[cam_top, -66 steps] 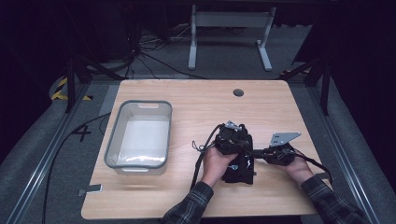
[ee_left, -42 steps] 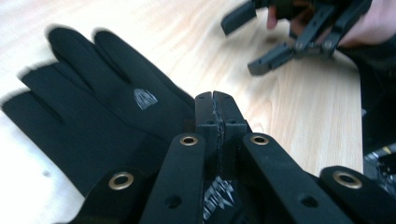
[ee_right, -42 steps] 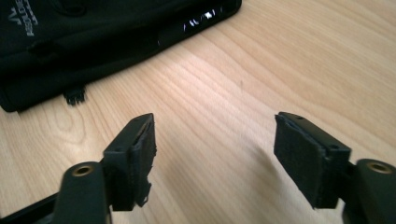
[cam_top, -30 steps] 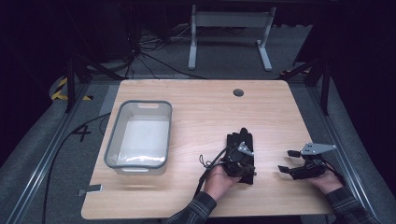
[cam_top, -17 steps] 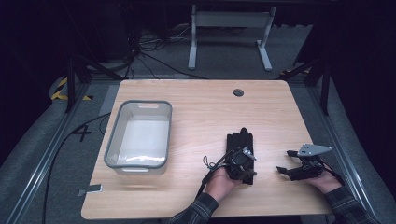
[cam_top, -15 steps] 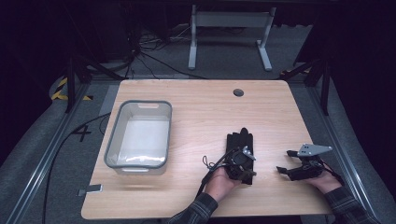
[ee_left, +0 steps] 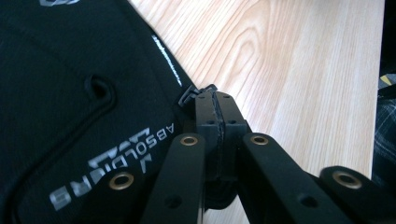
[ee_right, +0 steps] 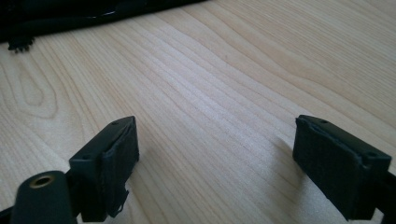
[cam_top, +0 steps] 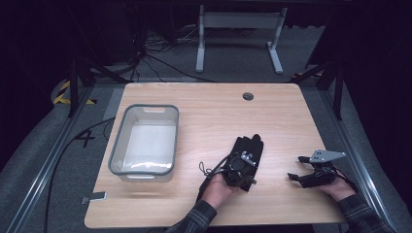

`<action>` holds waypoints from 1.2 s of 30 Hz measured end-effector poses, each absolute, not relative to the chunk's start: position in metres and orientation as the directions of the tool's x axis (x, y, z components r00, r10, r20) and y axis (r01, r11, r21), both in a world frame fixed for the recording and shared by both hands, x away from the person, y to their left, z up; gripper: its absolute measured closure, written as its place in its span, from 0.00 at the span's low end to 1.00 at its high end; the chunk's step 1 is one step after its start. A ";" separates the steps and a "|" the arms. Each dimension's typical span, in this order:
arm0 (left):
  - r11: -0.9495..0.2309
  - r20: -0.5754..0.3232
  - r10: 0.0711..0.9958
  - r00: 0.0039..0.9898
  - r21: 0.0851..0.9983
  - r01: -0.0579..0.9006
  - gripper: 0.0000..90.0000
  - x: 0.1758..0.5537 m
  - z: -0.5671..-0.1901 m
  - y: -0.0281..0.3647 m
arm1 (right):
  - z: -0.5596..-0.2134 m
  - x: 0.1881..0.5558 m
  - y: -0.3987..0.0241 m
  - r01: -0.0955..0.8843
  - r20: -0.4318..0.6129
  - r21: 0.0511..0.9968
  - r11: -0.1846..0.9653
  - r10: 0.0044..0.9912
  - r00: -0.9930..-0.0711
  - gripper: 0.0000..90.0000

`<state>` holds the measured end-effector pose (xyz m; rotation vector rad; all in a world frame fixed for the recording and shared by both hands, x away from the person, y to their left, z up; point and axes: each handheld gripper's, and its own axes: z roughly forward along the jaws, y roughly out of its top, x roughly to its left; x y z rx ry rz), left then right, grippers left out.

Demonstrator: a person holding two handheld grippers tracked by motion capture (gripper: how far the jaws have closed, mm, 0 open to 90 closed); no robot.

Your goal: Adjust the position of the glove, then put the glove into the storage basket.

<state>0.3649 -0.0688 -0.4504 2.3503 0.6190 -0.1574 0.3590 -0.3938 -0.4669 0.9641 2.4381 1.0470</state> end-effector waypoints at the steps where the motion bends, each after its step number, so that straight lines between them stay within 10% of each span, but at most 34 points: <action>1: -0.643 -0.279 0.398 0.874 0.594 0.483 1.00 0.364 -0.450 -0.065 | -0.467 0.359 -0.394 0.459 -0.024 0.731 0.505 0.691 -0.723 0.17; 21: -0.597 -0.263 0.454 0.851 0.620 0.510 0.99 0.365 -0.441 -0.025 | -0.467 0.359 -0.394 0.455 -0.022 0.728 0.513 0.681 -0.732 0.15; 36: -0.572 -0.206 0.484 0.851 0.662 0.485 0.48 0.384 -0.415 -0.026 | -0.467 0.359 -0.393 0.455 -0.024 0.727 0.514 0.682 -0.731 0.15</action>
